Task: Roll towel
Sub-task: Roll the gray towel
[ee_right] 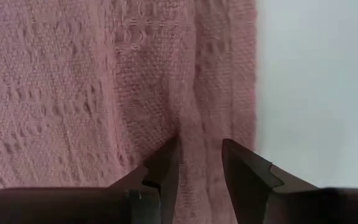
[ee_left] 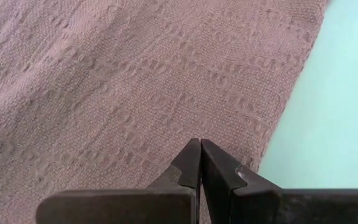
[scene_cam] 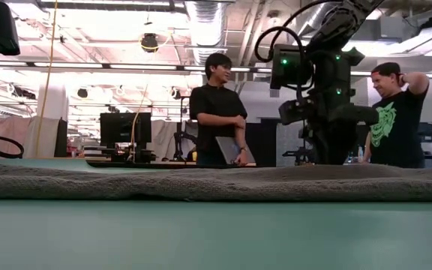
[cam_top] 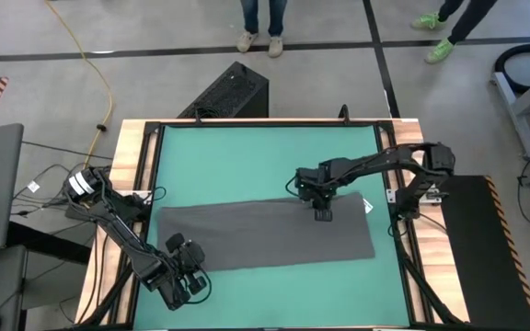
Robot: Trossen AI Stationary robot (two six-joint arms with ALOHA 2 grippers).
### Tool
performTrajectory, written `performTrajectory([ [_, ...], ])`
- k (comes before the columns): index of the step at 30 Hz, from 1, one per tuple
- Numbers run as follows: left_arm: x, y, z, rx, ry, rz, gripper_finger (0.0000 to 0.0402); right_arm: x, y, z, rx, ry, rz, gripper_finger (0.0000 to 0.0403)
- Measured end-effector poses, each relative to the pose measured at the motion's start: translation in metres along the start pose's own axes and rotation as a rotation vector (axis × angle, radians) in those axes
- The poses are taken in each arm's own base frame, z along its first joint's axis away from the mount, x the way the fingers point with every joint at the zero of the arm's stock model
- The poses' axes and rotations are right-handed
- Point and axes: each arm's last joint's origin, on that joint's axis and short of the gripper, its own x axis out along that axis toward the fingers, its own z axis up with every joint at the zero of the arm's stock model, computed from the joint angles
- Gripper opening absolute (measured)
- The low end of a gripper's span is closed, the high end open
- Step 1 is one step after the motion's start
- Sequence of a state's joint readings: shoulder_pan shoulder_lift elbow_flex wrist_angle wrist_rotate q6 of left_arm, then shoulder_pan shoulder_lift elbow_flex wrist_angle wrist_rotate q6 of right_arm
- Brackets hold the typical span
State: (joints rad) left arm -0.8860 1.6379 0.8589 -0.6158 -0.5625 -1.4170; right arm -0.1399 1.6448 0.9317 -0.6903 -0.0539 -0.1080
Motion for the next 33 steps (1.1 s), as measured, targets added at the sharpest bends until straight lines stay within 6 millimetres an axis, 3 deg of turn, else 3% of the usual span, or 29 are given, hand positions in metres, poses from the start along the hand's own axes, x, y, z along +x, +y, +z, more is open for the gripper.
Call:
performTrajectory([
  [4,0.000,0.000,0.000,0.001,0.001,0.001,0.0000,0.006,0.004,0.001,-0.009,0.028,-0.093,0.0140],
  [9,0.000,0.001,0.000,0.004,0.002,0.007,0.0000,0.004,0.008,0.001,-0.019,0.030,-0.173,0.0102],
  [15,0.000,0.002,0.000,0.008,0.011,0.013,0.0000,-0.011,0.009,-0.001,0.008,-0.011,-0.269,0.0041],
  [19,0.000,0.002,-0.001,0.009,0.011,0.015,0.0000,-0.026,0.009,-0.003,0.007,-0.065,-0.317,0.0028],
  [24,0.000,0.002,-0.001,0.007,0.011,0.016,0.0000,-0.040,0.000,-0.008,0.067,-0.092,-0.358,0.0066],
  [33,0.000,0.002,-0.001,0.008,0.011,0.017,0.0000,-0.036,-0.001,-0.012,0.093,-0.082,-0.346,0.0170],
])
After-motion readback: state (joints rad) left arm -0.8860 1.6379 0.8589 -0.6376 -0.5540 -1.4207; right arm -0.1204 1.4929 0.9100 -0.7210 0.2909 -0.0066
